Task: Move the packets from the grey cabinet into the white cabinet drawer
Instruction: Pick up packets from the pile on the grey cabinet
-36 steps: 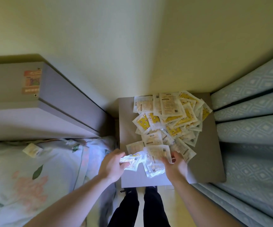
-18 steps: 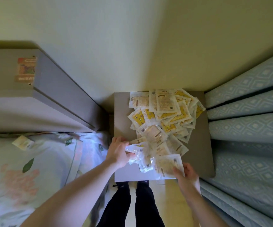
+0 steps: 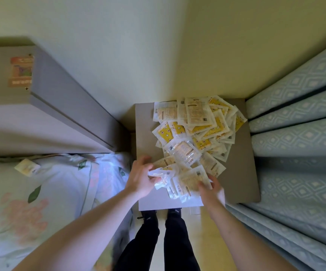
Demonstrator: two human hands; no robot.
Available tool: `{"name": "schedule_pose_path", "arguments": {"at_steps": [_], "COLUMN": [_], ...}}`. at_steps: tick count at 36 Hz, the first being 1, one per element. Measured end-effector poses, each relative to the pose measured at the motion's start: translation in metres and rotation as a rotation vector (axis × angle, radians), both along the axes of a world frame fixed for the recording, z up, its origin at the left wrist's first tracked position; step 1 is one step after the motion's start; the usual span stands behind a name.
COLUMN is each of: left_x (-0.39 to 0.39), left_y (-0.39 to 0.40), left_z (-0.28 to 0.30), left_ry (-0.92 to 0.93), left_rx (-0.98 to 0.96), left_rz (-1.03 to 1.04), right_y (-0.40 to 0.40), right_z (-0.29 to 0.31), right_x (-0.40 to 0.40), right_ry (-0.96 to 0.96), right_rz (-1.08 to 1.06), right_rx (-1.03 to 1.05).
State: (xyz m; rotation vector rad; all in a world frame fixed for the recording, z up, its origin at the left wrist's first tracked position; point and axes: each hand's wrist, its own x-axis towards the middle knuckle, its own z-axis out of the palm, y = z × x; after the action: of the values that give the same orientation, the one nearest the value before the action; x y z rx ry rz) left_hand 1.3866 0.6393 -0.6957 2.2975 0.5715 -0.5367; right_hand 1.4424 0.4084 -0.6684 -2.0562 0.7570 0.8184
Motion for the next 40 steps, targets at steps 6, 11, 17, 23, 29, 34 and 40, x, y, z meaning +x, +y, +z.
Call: {"name": "schedule_pose_path", "arguments": {"at_steps": [6,11,17,23,29,34,40], "left_x": [0.010,0.009,-0.009,-0.033,-0.056,-0.070,-0.095], "left_y": [-0.014,-0.017,-0.010,-0.002,-0.005,-0.017,-0.032], "left_z": [-0.007,-0.008,0.007,0.074,0.155,0.210,0.259], "left_ry": [0.048,0.113,0.166,0.069,-0.038,-0.124,-0.183], "left_rx": [0.006,-0.061,-0.068,-0.012,0.010,0.019,-0.006], "left_rz": [0.017,0.075,0.111,0.129,0.124,0.184,0.397], "right_y": [0.003,-0.003,-0.018,-0.033,-0.048,-0.046,-0.028], "right_z": [-0.010,-0.010,0.012,0.070,0.138,0.195,0.241], "right_x": [0.005,0.000,-0.012,-0.018,-0.022,-0.022,-0.014], "right_ry": [0.000,0.009,-0.026,-0.094,-0.156,-0.265,-0.349], "right_rz": [0.020,-0.007,0.011,0.130,0.230,0.333,0.470], "right_rx": [-0.088,-0.032,0.069,0.060,0.089,0.125,0.239]}}
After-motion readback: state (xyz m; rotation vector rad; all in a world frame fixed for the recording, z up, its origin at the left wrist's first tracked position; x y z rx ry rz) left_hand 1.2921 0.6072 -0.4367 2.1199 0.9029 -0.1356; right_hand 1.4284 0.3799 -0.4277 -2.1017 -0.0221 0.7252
